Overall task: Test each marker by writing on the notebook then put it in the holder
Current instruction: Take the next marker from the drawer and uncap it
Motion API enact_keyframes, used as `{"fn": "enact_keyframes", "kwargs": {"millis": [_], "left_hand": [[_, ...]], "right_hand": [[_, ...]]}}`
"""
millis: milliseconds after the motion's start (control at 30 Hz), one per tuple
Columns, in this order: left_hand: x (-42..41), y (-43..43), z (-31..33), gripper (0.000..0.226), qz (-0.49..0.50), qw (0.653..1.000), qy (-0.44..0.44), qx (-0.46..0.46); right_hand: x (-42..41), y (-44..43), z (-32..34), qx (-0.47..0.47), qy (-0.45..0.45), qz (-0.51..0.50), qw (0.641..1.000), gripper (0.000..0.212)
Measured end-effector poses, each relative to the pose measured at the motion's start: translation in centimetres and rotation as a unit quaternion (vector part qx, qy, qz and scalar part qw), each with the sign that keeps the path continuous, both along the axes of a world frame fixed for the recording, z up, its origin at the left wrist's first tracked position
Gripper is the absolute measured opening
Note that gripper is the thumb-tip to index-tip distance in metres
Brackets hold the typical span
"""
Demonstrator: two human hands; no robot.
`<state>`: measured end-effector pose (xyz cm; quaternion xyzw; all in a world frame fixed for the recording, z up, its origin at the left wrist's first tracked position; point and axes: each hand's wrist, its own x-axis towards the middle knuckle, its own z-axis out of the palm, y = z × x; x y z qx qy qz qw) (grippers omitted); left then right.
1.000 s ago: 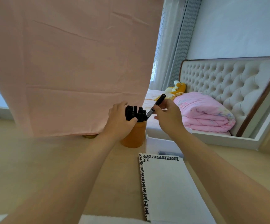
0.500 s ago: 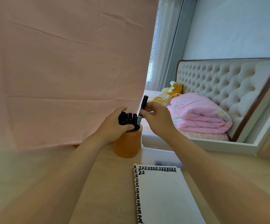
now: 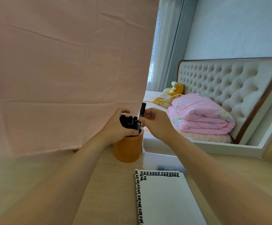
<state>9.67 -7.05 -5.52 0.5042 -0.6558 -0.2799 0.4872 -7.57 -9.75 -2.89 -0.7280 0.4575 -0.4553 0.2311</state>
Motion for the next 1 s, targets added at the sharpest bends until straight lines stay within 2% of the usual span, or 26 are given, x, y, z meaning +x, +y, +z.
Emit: {"fn": "enact_keyframes", "kwargs": {"millis": [100, 133, 200, 300, 400, 533, 600, 700, 833, 933, 1000], "left_hand": [[-0.1, 0.0, -0.5, 0.079, 0.003, 1.000, 0.009, -0.018], [-0.1, -0.1, -0.6, 0.080, 0.008, 1.000, 0.003, -0.022], [-0.1, -0.3, -0.7, 0.084, 0.020, 0.999, -0.021, -0.027], [0.0, -0.8, -0.7, 0.081, 0.021, 0.998, -0.053, -0.019], [0.0, -0.8, -0.2, 0.074, 0.008, 0.999, -0.052, 0.002], [-0.5, -0.7, 0.7, 0.078, 0.047, 0.997, 0.059, -0.005], [-0.8, -0.9, 1.4, 0.082, 0.043, 0.997, 0.060, -0.022], [-0.8, -1.1, 2.0, 0.084, 0.003, 0.999, -0.038, -0.017], [-0.1, -1.1, 1.7, 0.087, 0.003, 0.996, -0.083, -0.015], [0.2, -0.8, 1.5, 0.084, -0.013, 0.995, -0.098, 0.009], [0.3, -0.6, 1.3, 0.077, -0.017, 0.995, -0.095, 0.016]], "right_hand": [[0.1, -0.3, 0.3, -0.024, 0.003, 0.030, 0.999, 0.055], [0.1, -0.3, 0.3, -0.030, 0.004, 0.035, 0.999, 0.061], [0.0, -0.3, 0.6, -0.043, -0.015, 0.030, 0.998, 0.056], [-0.5, -0.2, 1.1, -0.054, -0.098, 0.007, 0.994, 0.043], [-0.9, -0.2, 0.9, -0.038, -0.108, 0.015, 0.993, 0.044], [-1.2, -0.1, 0.4, -0.037, -0.106, 0.022, 0.993, 0.045], [-1.2, -0.2, 0.3, -0.035, -0.092, 0.021, 0.995, 0.044], [-0.8, -0.1, 0.1, -0.011, -0.047, 0.025, 0.999, 0.036], [-0.2, 0.2, -0.4, 0.033, 0.025, 0.045, 0.998, 0.020], [0.2, 0.3, -0.9, 0.045, 0.120, 0.043, 0.991, 0.027], [0.2, 0.5, -1.0, 0.061, 0.136, 0.028, 0.989, 0.035]]}}
